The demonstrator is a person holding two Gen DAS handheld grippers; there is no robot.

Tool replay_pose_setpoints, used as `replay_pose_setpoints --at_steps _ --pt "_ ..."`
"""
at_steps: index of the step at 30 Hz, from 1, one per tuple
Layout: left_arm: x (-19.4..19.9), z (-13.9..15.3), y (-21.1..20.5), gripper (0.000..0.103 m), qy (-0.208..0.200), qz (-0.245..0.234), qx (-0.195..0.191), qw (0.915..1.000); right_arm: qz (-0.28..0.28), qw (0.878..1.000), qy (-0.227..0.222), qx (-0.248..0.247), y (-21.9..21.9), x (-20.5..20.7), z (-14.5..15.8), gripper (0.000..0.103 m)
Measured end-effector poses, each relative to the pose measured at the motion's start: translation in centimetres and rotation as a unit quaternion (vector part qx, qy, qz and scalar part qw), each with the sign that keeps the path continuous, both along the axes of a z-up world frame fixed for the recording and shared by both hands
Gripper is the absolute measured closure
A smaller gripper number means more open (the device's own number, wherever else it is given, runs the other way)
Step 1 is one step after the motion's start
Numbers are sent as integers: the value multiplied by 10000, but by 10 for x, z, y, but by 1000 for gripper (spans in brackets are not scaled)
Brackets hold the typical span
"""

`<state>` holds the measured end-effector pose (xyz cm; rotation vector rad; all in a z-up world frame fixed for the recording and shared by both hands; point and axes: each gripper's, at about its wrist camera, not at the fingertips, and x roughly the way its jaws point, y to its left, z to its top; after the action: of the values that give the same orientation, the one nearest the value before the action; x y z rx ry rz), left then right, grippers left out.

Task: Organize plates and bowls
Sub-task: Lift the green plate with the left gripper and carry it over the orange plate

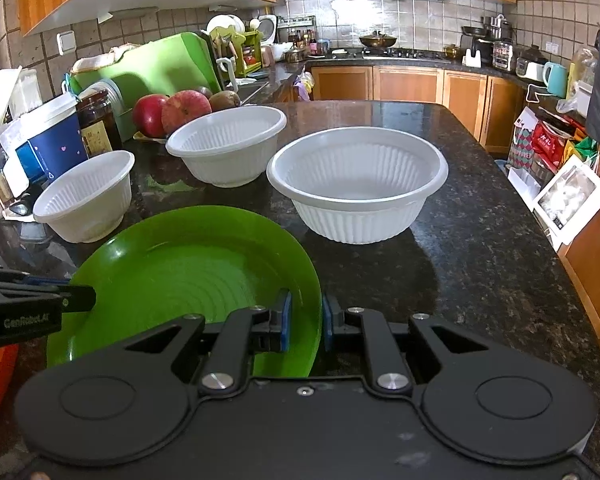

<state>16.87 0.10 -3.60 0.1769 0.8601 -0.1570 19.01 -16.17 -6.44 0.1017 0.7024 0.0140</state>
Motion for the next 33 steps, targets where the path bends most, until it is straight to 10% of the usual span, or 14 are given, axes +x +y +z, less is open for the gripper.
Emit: replay_pose_setpoints --at_steps 33 --pt "-63 39 128 87 -451 -272 -172 9985 -42 9980 -602 -173 123 -90 48 85"
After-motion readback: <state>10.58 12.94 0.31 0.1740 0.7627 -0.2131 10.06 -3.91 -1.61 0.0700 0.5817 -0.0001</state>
